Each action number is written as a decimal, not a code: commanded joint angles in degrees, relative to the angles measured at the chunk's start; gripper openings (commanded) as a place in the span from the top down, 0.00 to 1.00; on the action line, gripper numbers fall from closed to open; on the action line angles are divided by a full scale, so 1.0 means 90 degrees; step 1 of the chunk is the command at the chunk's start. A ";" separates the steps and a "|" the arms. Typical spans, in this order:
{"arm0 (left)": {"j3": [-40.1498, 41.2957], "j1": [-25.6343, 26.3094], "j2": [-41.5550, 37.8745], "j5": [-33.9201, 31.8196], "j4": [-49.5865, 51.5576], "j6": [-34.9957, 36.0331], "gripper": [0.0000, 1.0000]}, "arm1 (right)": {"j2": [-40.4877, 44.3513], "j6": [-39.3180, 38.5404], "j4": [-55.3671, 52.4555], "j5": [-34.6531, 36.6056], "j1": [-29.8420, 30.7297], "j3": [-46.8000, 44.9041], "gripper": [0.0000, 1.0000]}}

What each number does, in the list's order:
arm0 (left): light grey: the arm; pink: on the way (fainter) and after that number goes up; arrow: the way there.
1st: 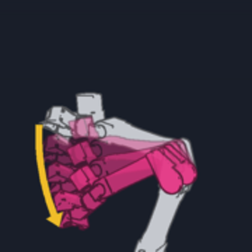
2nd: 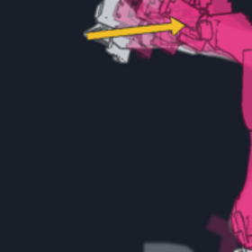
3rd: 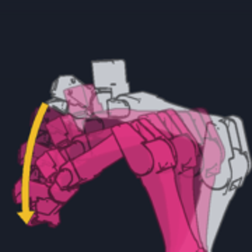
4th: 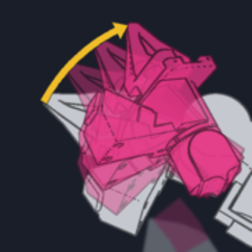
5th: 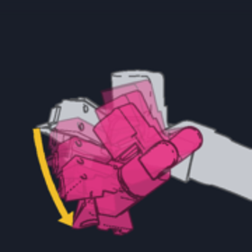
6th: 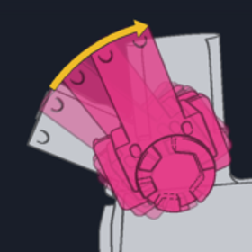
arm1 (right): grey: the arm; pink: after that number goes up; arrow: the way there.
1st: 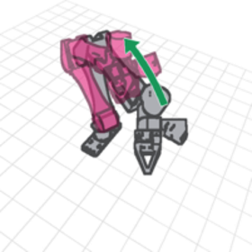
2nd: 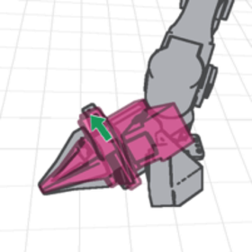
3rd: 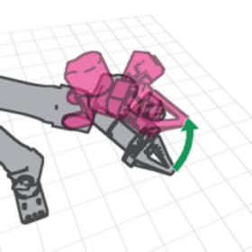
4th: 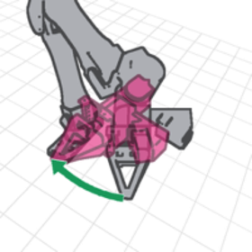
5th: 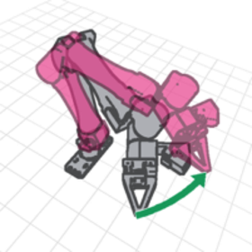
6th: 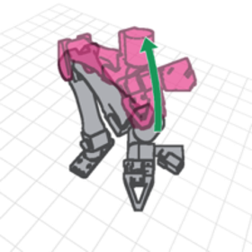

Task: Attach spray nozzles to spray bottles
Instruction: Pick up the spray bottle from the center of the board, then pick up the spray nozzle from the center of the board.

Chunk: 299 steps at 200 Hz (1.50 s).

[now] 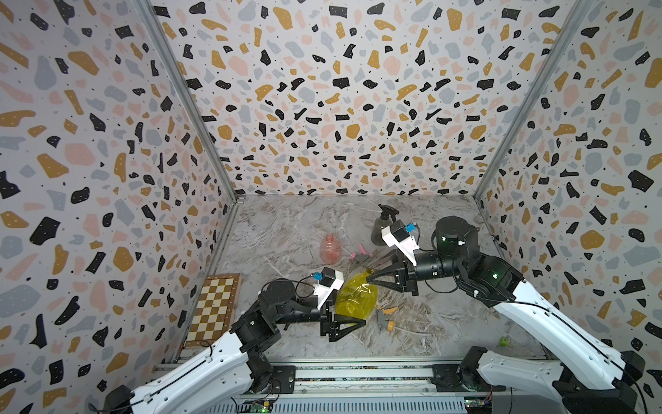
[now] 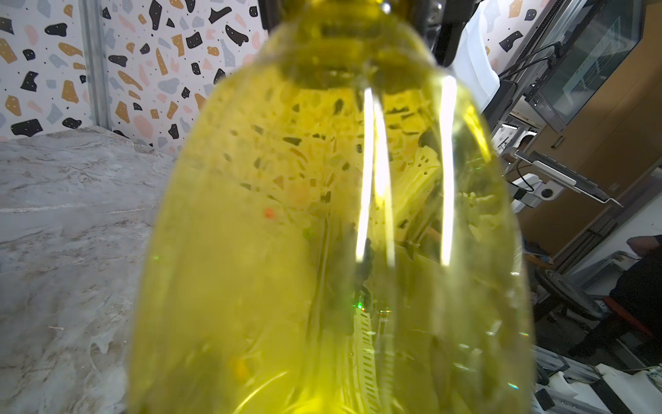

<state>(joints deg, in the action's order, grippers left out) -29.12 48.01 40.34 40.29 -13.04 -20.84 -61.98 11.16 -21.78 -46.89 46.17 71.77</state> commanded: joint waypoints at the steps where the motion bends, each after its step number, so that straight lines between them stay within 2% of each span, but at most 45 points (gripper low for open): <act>1: -0.0211 -0.0014 0.0012 0.0211 -0.0295 0.0023 0.16 | 0.0045 0.0046 0.0250 -0.0018 0.0063 0.0234 1.00; 38: -0.0215 -0.0006 0.0023 0.0240 -0.0314 0.0026 0.25 | 0.0067 0.0059 0.0252 0.0049 0.0113 0.0209 0.99; 50: -0.0226 -0.0012 0.0027 0.0233 -0.0317 0.0022 0.27 | 0.0088 0.0078 0.0256 0.0083 0.0112 0.0210 0.85; 65: -0.0233 -0.0012 0.0020 0.0225 -0.0307 0.0021 0.32 | 0.0144 0.0132 0.0275 0.0219 0.0108 0.0211 0.61; 75: -0.0250 -0.0013 0.0010 0.0202 -0.0300 0.0005 0.35 | 0.0209 0.0170 0.0277 0.0364 0.0114 0.0231 0.48; 91: -0.0248 -0.0014 -0.0044 0.0143 -0.0298 -0.0007 0.39 | 0.0331 0.0233 0.0267 0.0709 0.0113 0.0265 0.36; 105: -0.0250 -0.0012 -0.0109 0.0086 -0.0282 -0.0015 0.43 | 0.0521 0.0321 0.0269 0.1188 0.0104 0.0271 0.31; 129: -0.0344 -0.0015 -0.0287 -0.0100 -0.0128 -0.0043 0.53 | 0.0902 0.0628 0.0066 0.2231 -0.0172 0.0060 0.28; 147: -0.0512 -0.0007 -0.0485 -0.0252 0.0165 -0.0023 0.63 | 0.1109 0.0873 -0.0298 0.2451 -0.0767 -0.0476 0.28; 169: -0.0658 -0.0012 -0.0765 -0.0486 0.0469 0.0086 0.86 | 0.1327 0.1021 -0.0715 0.2513 -0.1487 -0.1464 0.29; 187: -0.0647 -0.0012 -0.0991 -0.0791 0.0604 0.0083 1.00 | 0.1350 0.0938 -0.0933 0.2676 -0.1584 -0.2261 0.29; 209: -0.0651 -0.0008 -0.1164 -0.1089 0.0720 0.0062 1.00 | 0.1049 0.1071 -0.0795 0.2477 -0.1341 -0.3206 0.34; 224: -0.0696 -0.0003 -0.1200 -0.1257 0.0834 0.0053 1.00 | 0.0626 0.1123 -0.0697 0.2837 -0.0719 -0.3503 0.37; 248: -0.0778 -0.0012 -0.1214 -0.1519 0.1089 0.0062 1.00 | -0.0279 0.0978 -0.0940 0.3727 0.0283 -0.3340 0.38; 299: -0.0971 -0.0008 -0.1398 -0.1937 0.1489 0.0137 1.00 | -0.1512 0.0580 -0.1352 0.4399 0.1074 -0.2879 0.43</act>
<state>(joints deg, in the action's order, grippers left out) -34.57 48.01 29.12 25.47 0.27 -20.60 -72.88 18.50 -30.55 -12.14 53.56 42.26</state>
